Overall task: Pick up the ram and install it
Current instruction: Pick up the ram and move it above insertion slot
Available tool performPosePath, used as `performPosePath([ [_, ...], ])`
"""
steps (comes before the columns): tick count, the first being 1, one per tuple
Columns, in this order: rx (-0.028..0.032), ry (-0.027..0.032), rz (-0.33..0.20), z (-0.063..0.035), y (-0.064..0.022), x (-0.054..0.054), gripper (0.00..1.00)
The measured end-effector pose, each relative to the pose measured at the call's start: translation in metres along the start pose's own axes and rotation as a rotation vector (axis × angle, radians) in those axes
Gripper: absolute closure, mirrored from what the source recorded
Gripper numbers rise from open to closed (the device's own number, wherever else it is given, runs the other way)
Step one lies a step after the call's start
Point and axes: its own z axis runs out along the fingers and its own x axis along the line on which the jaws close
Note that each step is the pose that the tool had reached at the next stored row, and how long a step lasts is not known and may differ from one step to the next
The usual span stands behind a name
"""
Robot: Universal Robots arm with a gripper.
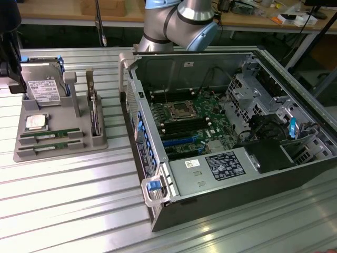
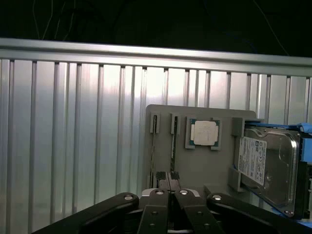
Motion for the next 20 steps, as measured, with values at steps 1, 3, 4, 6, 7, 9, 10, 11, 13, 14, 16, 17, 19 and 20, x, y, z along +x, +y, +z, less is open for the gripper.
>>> performPosePath([
  [1,0.0000,0.0001,0.000,0.0000,0.0000,0.000,0.89],
  [3,0.0000,0.0000,0.000,0.0000,0.0000,0.000,0.89],
  [4,0.0000,0.0000,0.000,0.0000,0.0000,0.000,0.89],
  [6,0.0000,0.0000,0.000,0.0000,0.0000,0.000,0.89],
  [7,0.0000,0.0000,0.000,0.0000,0.0000,0.000,0.89],
  [9,0.0000,0.0000,0.000,0.0003,-0.0001,0.000,0.89],
  [10,0.0001,0.0000,0.000,0.0006,-0.0001,0.000,0.89],
  [11,0.0001,0.0000,0.000,0.0012,-0.0001,0.000,0.89],
  [13,0.0001,0.0003,0.000,0.0030,-0.0002,0.000,0.89],
  [14,0.0000,0.0007,0.000,0.0049,-0.0003,0.000,0.89],
  [16,0.0000,0.0011,0.000,0.0080,-0.0004,0.000,0.89],
  [17,0.0000,0.0011,0.000,0.0090,-0.0004,0.000,0.89],
  [19,-0.0001,0.0013,0.000,0.0156,-0.0007,0.001,0.89],
  [20,0.0000,0.0014,0.000,0.0213,-0.0010,0.001,0.89],
])
